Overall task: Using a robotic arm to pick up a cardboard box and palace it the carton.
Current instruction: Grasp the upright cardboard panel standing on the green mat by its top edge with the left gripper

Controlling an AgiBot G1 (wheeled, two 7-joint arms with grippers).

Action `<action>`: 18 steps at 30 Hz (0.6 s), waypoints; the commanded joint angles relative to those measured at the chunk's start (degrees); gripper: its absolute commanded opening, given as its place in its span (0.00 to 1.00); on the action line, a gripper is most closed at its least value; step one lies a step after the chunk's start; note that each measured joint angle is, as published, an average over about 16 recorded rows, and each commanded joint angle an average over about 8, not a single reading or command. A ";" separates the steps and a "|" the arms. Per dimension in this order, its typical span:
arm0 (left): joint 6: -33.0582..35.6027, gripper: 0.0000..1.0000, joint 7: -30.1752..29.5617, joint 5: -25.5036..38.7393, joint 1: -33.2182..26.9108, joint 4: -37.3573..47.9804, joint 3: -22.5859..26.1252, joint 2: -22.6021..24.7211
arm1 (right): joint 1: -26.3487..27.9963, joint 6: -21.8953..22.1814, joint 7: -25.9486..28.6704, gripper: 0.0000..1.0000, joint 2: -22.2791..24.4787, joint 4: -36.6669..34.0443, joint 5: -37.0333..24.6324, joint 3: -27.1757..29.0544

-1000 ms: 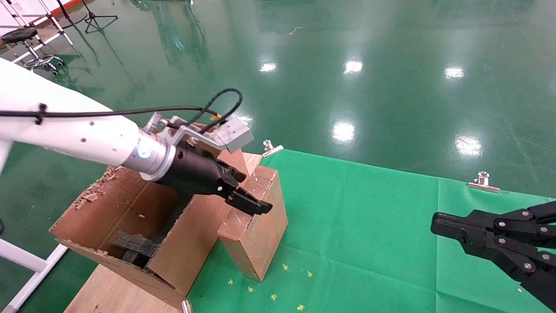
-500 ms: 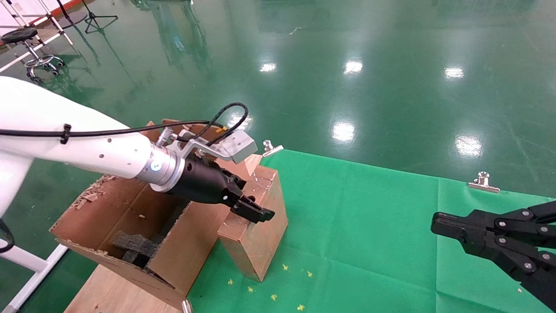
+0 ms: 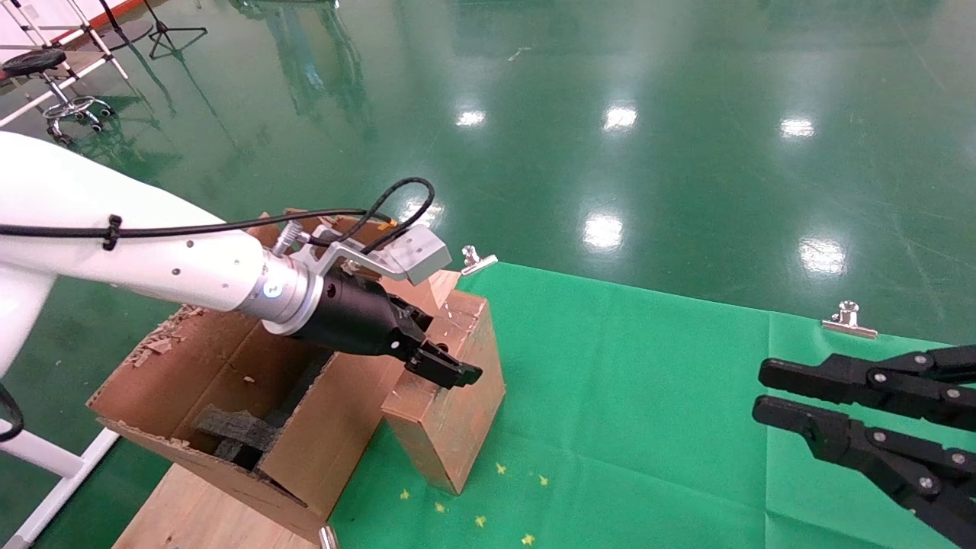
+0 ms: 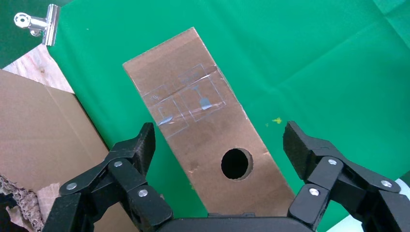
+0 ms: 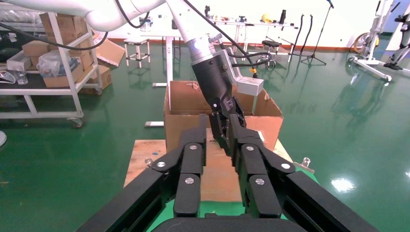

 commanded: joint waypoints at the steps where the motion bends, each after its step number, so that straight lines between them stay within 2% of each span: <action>1: 0.03 0.00 0.00 -0.03 -0.04 0.01 -0.02 -0.01 | 0.00 0.00 0.00 1.00 0.00 0.00 0.01 0.00; 18: 0.19 0.00 0.01 -0.11 -0.21 0.18 -0.10 -0.02 | 0.00 0.00 0.00 1.00 0.00 0.00 0.01 0.00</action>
